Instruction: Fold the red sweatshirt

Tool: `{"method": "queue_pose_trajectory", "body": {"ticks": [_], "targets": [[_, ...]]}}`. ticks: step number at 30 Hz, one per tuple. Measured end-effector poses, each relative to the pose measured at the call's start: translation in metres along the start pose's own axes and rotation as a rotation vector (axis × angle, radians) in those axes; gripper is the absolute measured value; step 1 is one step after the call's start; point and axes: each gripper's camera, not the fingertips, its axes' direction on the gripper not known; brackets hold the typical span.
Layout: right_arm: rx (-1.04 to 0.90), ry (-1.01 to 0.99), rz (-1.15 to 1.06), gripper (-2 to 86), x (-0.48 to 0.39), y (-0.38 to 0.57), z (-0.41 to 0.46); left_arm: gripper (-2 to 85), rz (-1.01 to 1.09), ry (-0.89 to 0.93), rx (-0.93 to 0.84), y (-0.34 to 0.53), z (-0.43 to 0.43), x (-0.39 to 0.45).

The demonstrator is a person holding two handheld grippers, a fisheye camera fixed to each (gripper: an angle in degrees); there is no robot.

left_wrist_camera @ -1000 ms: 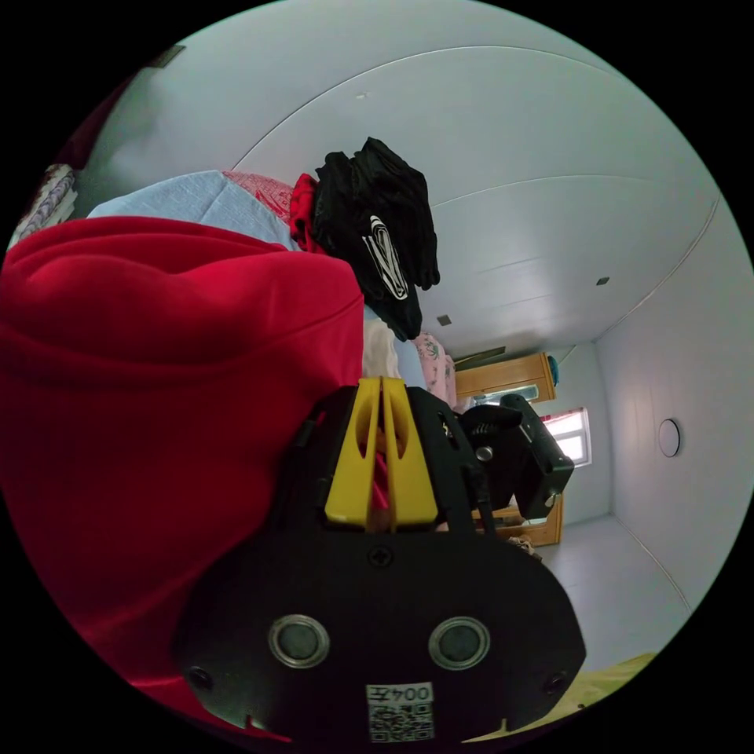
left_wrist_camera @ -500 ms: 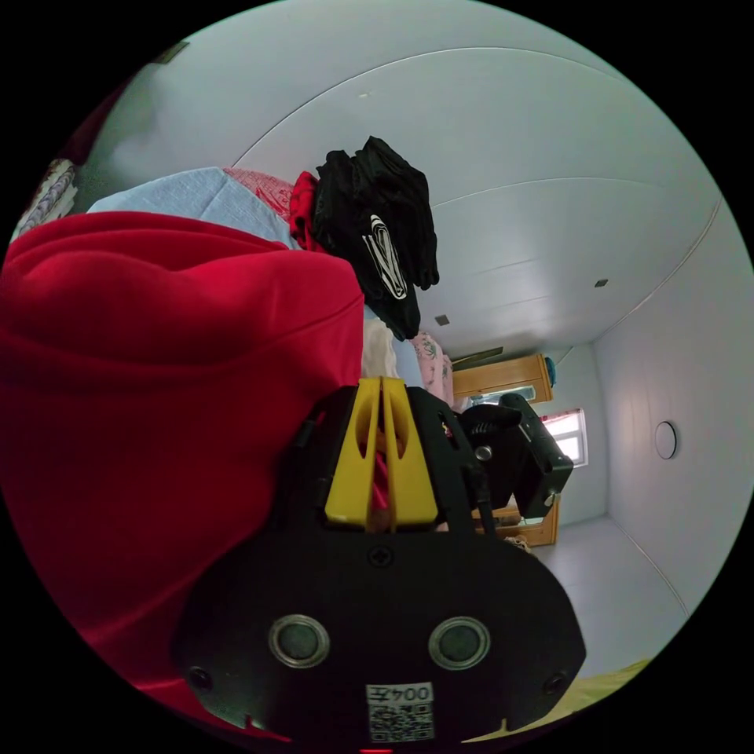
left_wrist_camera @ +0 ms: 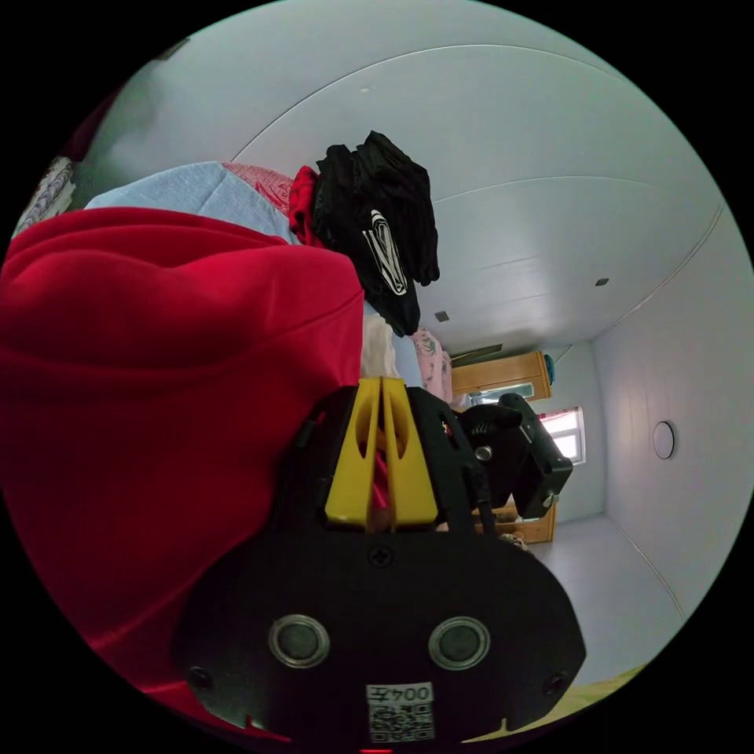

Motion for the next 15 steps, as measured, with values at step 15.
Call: {"method": "queue_pose_trajectory", "body": {"ticks": [15], "targets": [[-0.007, -0.078, 0.019, -0.8, 0.022, -0.002, -0.007, 0.3, 0.016, 0.03, -0.093, -0.001, 0.001, 0.012]]}}
